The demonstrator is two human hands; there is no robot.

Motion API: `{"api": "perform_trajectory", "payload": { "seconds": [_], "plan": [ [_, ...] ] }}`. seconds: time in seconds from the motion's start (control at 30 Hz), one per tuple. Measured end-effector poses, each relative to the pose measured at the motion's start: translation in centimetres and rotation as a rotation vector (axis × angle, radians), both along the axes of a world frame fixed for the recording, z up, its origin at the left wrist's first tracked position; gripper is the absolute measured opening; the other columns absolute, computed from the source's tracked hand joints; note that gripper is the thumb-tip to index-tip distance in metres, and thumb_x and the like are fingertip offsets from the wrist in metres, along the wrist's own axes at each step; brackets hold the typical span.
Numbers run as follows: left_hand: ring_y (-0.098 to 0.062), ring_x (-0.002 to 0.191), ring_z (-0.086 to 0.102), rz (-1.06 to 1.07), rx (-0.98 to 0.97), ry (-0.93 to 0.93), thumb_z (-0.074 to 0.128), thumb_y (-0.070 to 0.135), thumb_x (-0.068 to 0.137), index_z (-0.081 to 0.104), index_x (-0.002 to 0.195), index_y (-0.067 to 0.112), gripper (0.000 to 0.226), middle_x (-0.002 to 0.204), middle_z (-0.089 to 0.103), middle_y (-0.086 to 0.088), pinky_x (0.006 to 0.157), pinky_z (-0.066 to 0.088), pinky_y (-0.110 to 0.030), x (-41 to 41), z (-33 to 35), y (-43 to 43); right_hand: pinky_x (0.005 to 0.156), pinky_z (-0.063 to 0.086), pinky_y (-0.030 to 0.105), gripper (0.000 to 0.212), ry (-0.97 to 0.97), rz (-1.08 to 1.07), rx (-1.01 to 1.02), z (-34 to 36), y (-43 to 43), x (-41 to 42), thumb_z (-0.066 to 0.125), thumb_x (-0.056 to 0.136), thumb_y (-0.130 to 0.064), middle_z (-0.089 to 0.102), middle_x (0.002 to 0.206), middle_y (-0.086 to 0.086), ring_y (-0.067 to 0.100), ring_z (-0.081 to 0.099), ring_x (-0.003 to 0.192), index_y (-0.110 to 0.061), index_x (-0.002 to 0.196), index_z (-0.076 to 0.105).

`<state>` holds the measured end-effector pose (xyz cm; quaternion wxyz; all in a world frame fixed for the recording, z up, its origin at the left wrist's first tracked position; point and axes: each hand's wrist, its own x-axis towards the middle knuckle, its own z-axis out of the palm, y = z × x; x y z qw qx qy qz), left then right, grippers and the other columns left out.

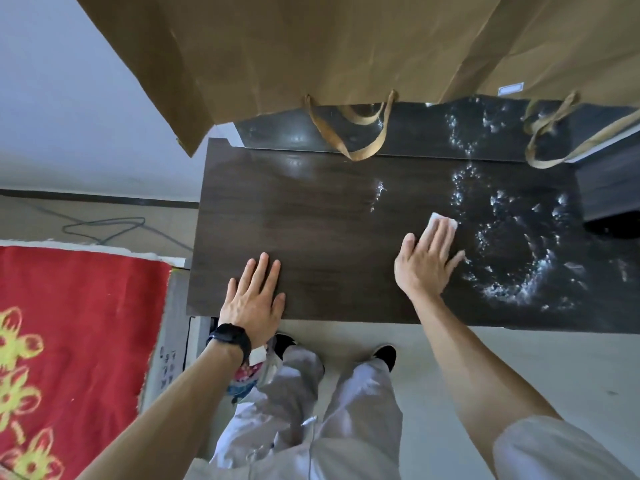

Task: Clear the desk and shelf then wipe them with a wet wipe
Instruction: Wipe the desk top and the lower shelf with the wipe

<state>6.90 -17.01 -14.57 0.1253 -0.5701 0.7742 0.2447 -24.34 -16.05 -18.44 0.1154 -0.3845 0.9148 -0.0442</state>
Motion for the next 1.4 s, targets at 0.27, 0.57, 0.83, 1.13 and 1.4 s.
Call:
{"api": "perform_trajectory", "payload": {
  "seconds": [0.27, 0.57, 0.83, 1.13, 1.4],
  "plan": [
    [-0.022, 0.152, 0.001, 0.058, -0.027, -0.047, 0.028, 0.043, 0.103, 0.009, 0.156, 0.031, 0.058, 0.165, -0.001, 0.004, 0.121, 0.013, -0.048, -1.7, 0.6, -0.4, 0.121, 0.013, 0.056, 0.064, -0.041, 0.938, -0.112, -0.3, -3.4, 8.9, 0.024, 0.104, -0.046, 0.004, 0.167, -0.004, 0.011, -0.003, 0.153, -0.019, 0.159, 0.009],
    [-0.021, 0.152, 0.0, 0.201, -0.02, -0.076, 0.027, 0.046, 0.102, 0.006, 0.157, 0.031, 0.061, 0.165, -0.003, 0.005, 0.12, 0.018, -0.048, -4.9, 0.3, -0.8, 0.121, 0.007, 0.061, 0.07, -0.046, 0.211, -0.133, 0.1, -7.0, 1.8, 0.02, 0.101, -0.048, 0.008, 0.166, 0.009, 0.024, 0.002, 0.154, -0.008, 0.157, 0.011],
    [-0.017, 0.152, 0.003, 0.367, -0.002, -0.11, 0.029, 0.05, 0.1, 0.007, 0.155, 0.038, 0.06, 0.165, -0.001, 0.011, 0.12, 0.018, -0.047, -6.9, 0.7, -1.3, 0.122, 0.008, 0.058, 0.069, -0.035, 0.272, -0.1, -0.7, -10.1, -2.6, 0.024, 0.101, -0.049, 0.013, 0.166, 0.006, 0.02, 0.004, 0.154, -0.011, 0.158, 0.015],
    [-0.023, 0.15, 0.014, 0.288, -0.085, -0.177, 0.027, 0.056, 0.099, 0.01, 0.155, 0.037, 0.061, 0.165, 0.008, 0.005, 0.119, 0.02, -0.046, -6.8, 0.2, -1.1, 0.123, 0.005, 0.052, 0.073, -0.109, 0.941, -0.094, -0.6, -11.3, 6.3, 0.019, 0.1, -0.055, 0.004, 0.167, 0.005, 0.02, -0.002, 0.154, -0.013, 0.159, 0.006],
    [-0.033, 0.122, 0.049, 0.098, -0.111, -0.188, 0.029, 0.055, 0.095, 0.04, 0.148, 0.023, 0.063, 0.144, 0.047, -0.009, 0.098, 0.045, -0.043, -5.5, 1.7, -3.4, 0.122, 0.004, 0.059, 0.077, -0.036, 0.342, -0.054, 0.0, -11.1, -3.9, 0.023, 0.098, -0.059, 0.009, 0.167, 0.004, 0.018, 0.001, 0.154, -0.014, 0.158, 0.008]
  ]
}}
